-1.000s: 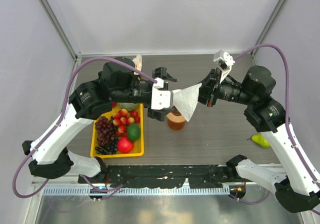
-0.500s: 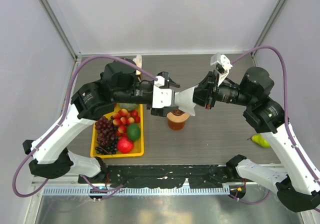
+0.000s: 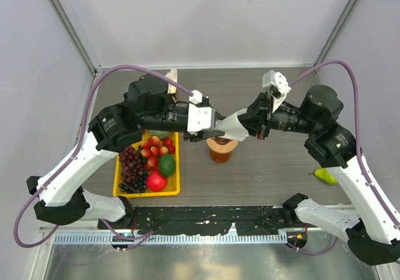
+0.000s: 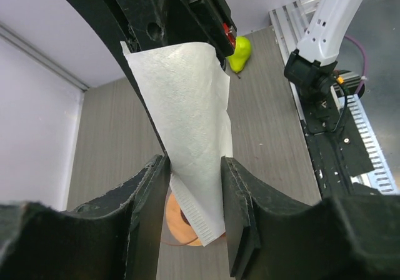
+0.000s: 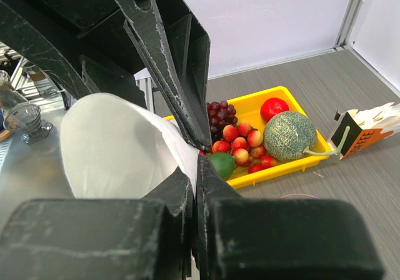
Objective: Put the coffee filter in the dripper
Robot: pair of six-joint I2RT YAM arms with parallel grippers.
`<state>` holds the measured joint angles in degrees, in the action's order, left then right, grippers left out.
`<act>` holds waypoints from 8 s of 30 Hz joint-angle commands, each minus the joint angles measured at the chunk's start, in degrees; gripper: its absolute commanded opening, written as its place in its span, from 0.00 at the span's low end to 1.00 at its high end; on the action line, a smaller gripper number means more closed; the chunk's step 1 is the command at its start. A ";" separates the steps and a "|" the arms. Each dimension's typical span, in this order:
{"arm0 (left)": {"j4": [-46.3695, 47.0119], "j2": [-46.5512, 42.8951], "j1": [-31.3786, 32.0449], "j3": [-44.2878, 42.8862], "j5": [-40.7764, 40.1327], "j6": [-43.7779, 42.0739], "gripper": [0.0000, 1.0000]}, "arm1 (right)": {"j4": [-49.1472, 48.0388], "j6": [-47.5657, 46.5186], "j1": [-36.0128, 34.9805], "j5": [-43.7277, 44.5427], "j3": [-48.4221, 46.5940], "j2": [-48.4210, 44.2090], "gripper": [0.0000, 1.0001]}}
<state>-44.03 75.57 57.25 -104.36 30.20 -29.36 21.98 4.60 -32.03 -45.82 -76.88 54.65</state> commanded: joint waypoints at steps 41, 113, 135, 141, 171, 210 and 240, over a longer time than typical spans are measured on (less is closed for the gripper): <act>12.91 -8.16 -6.63 11.72 14.45 21.81 0.11 | 15.26 -17.69 -0.84 2.49 -11.00 -2.53 0.50; 58.09 -2.54 -22.01 8.47 27.64 70.32 0.00 | 5.02 -2.85 -1.45 3.90 -19.01 3.18 0.96; 59.33 -1.83 -22.54 5.92 30.27 71.64 0.00 | -0.62 1.20 -0.58 1.62 -16.19 2.82 0.96; 59.94 -1.57 -22.10 5.48 29.40 71.99 0.00 | -6.51 4.71 -0.93 -0.58 -15.49 4.84 0.96; 60.82 -0.16 -24.21 6.27 24.56 72.43 0.03 | -5.89 2.96 -2.86 -0.32 -13.29 5.29 0.05; 62.05 -1.57 -24.12 13.30 37.39 76.30 0.00 | 20.56 -3.72 -0.31 1.87 -31.49 8.01 0.49; 60.64 -0.43 -21.48 11.63 37.22 76.04 0.08 | 9.23 1.81 -0.22 -3.48 -22.26 8.89 0.45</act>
<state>15.64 74.65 35.07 -89.97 67.13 46.30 36.42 3.33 -32.38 -47.44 -100.36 63.31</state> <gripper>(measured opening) 0.080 0.462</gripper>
